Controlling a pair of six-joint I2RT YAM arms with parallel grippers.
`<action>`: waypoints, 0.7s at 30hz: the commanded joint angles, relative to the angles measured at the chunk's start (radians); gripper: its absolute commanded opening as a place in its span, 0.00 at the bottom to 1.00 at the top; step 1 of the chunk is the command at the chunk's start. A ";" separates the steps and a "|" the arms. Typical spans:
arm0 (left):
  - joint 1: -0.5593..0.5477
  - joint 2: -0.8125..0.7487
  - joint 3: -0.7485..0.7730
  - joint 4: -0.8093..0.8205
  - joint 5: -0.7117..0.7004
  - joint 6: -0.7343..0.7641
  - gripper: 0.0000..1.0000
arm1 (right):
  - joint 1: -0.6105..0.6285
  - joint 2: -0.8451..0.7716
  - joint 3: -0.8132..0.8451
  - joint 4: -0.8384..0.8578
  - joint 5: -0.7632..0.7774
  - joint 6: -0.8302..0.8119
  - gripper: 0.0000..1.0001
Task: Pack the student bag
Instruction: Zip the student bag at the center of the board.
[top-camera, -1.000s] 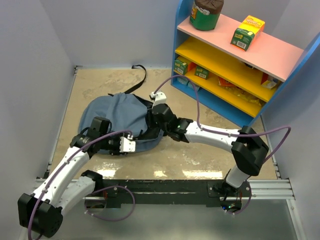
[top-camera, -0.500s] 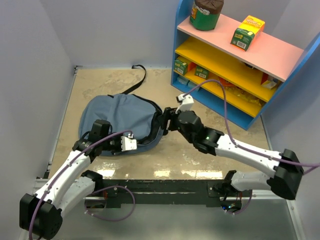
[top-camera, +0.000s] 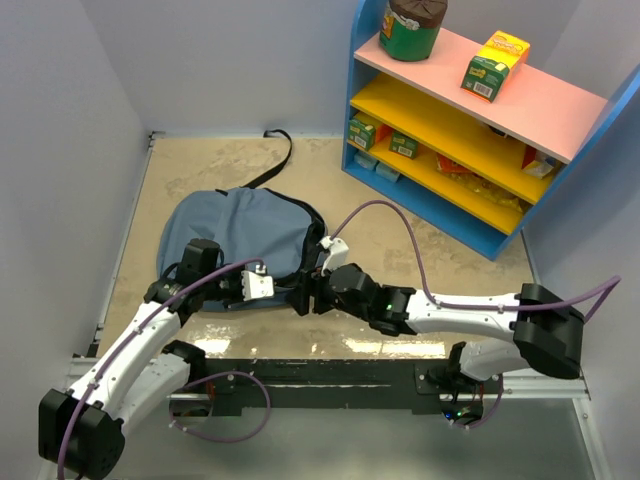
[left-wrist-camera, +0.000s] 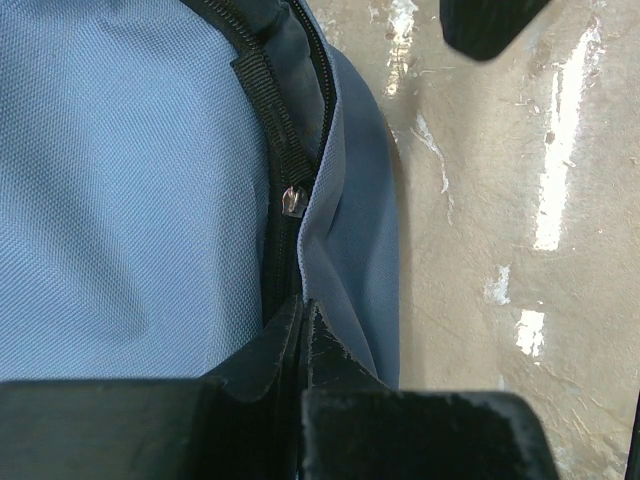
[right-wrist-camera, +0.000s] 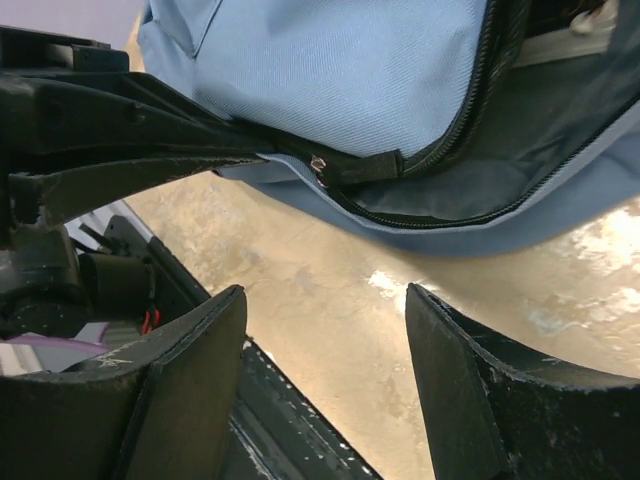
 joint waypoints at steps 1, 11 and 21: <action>-0.003 -0.015 0.016 0.024 0.008 -0.014 0.00 | -0.005 0.022 0.033 0.100 -0.036 0.066 0.67; -0.002 -0.020 0.019 0.010 0.010 -0.010 0.00 | -0.016 0.153 0.103 0.169 -0.040 0.085 0.61; -0.002 -0.035 0.015 0.001 0.014 -0.010 0.00 | -0.065 0.223 0.151 0.207 -0.020 0.067 0.55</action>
